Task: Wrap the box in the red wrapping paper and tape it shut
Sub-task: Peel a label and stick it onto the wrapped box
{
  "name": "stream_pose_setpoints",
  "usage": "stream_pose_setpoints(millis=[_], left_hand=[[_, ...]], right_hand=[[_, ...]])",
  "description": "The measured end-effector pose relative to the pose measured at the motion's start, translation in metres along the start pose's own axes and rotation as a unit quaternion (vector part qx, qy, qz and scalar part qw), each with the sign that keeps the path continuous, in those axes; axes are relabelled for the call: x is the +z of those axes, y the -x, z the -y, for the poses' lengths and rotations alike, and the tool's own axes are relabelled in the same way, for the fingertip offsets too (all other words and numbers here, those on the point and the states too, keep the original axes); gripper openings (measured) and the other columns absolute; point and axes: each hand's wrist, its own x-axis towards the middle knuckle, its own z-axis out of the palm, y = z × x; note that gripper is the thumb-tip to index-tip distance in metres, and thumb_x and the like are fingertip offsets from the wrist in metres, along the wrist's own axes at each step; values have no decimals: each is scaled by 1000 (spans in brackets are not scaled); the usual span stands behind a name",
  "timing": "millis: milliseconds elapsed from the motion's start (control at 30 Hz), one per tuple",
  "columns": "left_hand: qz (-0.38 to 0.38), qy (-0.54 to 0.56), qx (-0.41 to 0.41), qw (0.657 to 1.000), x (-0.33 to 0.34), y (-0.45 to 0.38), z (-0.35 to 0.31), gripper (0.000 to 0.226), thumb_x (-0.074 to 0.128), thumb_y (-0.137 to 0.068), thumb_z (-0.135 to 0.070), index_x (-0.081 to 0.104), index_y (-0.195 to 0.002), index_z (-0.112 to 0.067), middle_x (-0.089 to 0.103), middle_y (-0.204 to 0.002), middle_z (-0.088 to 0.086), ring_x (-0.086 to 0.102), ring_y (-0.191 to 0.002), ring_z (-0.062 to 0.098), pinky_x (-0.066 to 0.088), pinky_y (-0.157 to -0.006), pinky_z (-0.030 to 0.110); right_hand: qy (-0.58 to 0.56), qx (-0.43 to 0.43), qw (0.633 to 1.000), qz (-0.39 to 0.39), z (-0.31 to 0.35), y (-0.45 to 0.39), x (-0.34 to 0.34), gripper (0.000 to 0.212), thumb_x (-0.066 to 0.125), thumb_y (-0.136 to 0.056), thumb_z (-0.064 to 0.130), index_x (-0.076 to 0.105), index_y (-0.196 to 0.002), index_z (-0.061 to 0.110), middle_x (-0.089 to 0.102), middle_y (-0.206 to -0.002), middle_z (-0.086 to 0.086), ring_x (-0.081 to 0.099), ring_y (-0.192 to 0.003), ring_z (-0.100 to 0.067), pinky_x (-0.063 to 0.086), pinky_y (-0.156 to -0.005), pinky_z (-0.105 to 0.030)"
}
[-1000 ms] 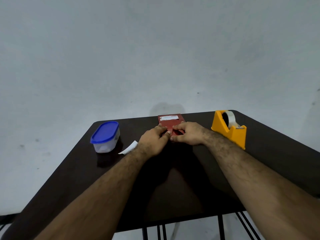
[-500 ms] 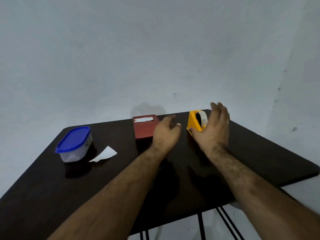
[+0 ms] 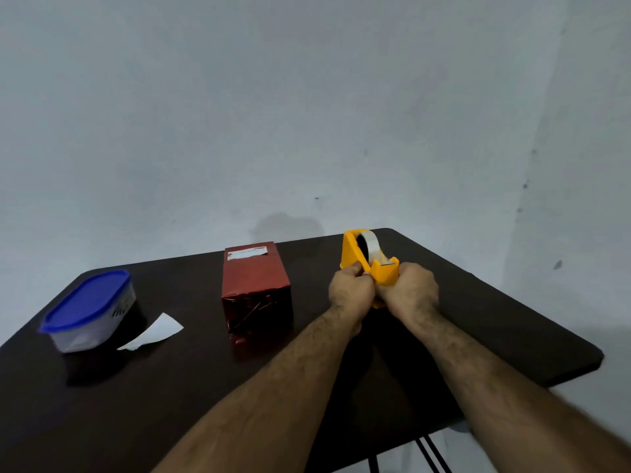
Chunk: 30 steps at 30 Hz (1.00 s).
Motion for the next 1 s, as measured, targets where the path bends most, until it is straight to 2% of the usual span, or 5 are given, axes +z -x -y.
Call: stream_pose_setpoints(millis=[300,433,533,667,1000], left_hand=[[13,-13,-29,999,22,-29,-21,13,49,-75,-15,61,-72,-18,69,-87,13,66,-84,36,60,-74,44],[66,-48,-17,996,12,-20,-22,26,56,-82,-18,74,-100,-19,74,-107,10,71,-102,33,62,-92,45],[42,-97,62,992,-10,-10,-29,52,61,-94,-18,59,-146,-22,66,-137,2,64,-124,22,51,-106,30],[-38,-114,162,979,-81,16,-38,27,70,-93,-17,76,-120,-14,79,-109,2,72,-98,12,56,-93,24],[-120,-556,-31,822,-295,70,-12,30,58,-92,-10,69,-119,-16,72,-126,9,68,-112,29,58,-89,37]], right_hand=[[15,9,1000,6,-2,-38,-2,37,80,-82,47,67,-94,15,65,-89,-6,63,-79,-28,46,-64,-30],[11,14,1000,13,-5,-43,3,45,72,-85,57,72,-97,13,72,-92,-9,66,-81,-30,51,-67,-32],[21,9,999,29,-11,-39,4,54,73,-83,60,73,-107,12,74,-106,-16,70,-101,-39,53,-76,-35],[19,-24,997,-68,7,-14,18,106,85,-76,39,30,-155,-4,39,-157,-29,38,-147,-43,37,-116,-48],[79,-373,924,39,157,109,58,49,72,-90,25,63,-138,19,59,-140,-4,55,-129,-28,39,-116,-40]])
